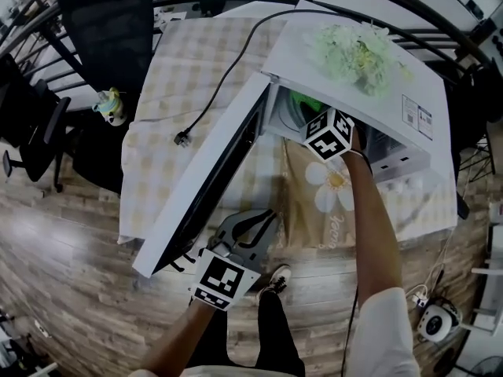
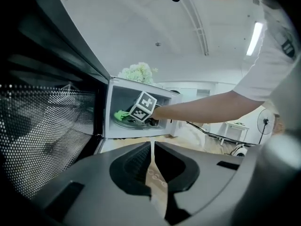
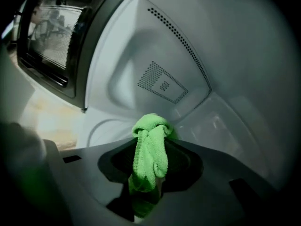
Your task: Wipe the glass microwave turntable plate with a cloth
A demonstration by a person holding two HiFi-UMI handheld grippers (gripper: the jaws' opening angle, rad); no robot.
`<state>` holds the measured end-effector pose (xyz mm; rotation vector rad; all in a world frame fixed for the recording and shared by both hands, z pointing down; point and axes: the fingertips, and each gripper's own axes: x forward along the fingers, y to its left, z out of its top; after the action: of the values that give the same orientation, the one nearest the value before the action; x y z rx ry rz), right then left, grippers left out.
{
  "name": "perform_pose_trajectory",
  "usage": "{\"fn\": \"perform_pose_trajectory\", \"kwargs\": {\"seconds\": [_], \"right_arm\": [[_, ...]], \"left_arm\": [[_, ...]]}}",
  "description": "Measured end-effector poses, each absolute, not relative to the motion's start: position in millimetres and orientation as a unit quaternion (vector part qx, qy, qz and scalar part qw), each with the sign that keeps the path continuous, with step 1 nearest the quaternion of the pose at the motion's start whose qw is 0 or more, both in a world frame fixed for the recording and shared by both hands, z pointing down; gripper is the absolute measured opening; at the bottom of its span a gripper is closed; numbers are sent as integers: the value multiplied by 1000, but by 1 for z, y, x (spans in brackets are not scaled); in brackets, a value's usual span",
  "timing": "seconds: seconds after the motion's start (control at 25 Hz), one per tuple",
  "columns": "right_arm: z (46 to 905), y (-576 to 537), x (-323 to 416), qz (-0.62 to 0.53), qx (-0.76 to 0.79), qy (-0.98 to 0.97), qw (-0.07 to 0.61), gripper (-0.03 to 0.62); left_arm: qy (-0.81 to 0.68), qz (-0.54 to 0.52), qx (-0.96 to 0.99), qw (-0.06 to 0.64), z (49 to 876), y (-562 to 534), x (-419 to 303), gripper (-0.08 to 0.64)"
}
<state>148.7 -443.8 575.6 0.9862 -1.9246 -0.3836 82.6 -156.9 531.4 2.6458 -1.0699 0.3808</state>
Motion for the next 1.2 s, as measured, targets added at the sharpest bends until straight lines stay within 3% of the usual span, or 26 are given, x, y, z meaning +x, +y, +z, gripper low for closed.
{"fn": "perform_pose_trajectory", "kwargs": {"seconds": [0.56,0.96,1.2], "right_arm": [[583,-369,171,-116,314,-784,522,146],[578,-379,226,-156,388,-667,617,143],[576,-429,253,-170,451,-602,636,141]], "left_arm": [[-358,95,925,85,513,-150,89,37],[-322,64,943,49,499,-150,114,37],[-317,54,946,39,496,-156,115,37]]}}
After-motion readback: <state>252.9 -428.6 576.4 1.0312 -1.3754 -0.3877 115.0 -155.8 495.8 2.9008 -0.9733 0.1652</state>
